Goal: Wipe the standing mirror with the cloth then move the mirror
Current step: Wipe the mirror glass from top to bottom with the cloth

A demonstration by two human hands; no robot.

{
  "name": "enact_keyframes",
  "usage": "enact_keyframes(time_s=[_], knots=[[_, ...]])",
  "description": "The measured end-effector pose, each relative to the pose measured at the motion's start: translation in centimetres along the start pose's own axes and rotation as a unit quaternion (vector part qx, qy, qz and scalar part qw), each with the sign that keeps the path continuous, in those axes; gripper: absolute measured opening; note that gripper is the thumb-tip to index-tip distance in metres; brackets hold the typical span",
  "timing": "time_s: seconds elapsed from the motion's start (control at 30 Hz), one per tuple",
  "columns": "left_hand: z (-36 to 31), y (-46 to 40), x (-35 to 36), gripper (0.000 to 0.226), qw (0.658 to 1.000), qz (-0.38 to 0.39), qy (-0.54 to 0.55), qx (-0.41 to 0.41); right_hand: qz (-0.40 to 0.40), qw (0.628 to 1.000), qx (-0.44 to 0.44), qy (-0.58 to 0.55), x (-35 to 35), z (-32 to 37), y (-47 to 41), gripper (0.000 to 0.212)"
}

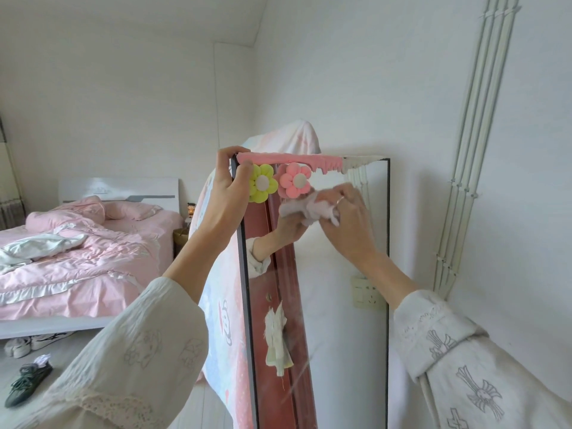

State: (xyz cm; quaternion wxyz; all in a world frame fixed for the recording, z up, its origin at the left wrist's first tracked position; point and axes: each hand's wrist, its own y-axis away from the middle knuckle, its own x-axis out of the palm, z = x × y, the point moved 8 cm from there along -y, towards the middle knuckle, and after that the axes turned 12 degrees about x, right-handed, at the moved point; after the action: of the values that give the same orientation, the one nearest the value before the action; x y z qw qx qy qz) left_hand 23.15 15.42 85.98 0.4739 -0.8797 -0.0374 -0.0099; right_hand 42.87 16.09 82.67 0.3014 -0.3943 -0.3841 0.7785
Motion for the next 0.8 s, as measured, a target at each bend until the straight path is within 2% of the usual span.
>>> enact_keyframes(time_s=[0.07,0.17,0.2,0.23,0.3,0.37,0.4,0.57,0.63,0.73,0.8], knots=[[0.1,0.0,-0.1,0.014,1.000,0.002,-0.008,-0.001,0.082,0.996,-0.022,0.025,1.0,-1.1,2.0,0.025],[0.0,0.1,0.0,0.008,1.000,-0.005,-0.028,0.012,0.287,0.956,0.047,0.038,1.7,-3.6,2.9,0.012],[-0.1,0.1,0.1,0.005,0.999,-0.009,-0.035,0.017,0.302,0.950,0.071,0.034,1.1,-4.0,2.2,0.008],[-0.3,0.1,0.2,0.004,0.999,-0.013,-0.040,0.020,0.279,0.955,0.094,0.020,0.2,-4.2,1.0,0.007],[-0.5,0.1,0.3,0.010,0.999,-0.028,-0.039,0.024,0.150,0.980,0.128,-0.020,-2.5,-4.2,-2.4,0.013],[-0.7,0.0,0.3,0.016,0.998,-0.044,-0.033,0.021,0.031,0.992,0.122,-0.015,-4.6,-3.0,-5.3,0.028],[-0.7,0.0,0.2,0.018,0.998,-0.050,-0.029,0.018,0.010,0.994,0.112,-0.009,-4.8,-2.3,-6.2,0.031],[-0.1,-0.1,-0.1,0.016,0.997,-0.063,-0.039,0.012,0.021,0.995,0.071,0.069,-1.3,-2.3,-5.7,0.038],[0.1,-0.1,-0.3,0.017,0.996,-0.072,-0.048,0.009,0.024,0.995,0.055,0.083,-0.3,-3.1,-3.7,0.035],[0.1,0.0,-0.3,0.022,0.995,-0.075,-0.069,0.010,0.079,0.993,0.027,0.088,1.1,-4.3,0.2,0.027],[-0.1,0.2,-0.4,0.022,0.994,-0.072,-0.082,0.011,0.166,0.979,-0.009,0.117,2.5,-5.1,3.0,0.029]])
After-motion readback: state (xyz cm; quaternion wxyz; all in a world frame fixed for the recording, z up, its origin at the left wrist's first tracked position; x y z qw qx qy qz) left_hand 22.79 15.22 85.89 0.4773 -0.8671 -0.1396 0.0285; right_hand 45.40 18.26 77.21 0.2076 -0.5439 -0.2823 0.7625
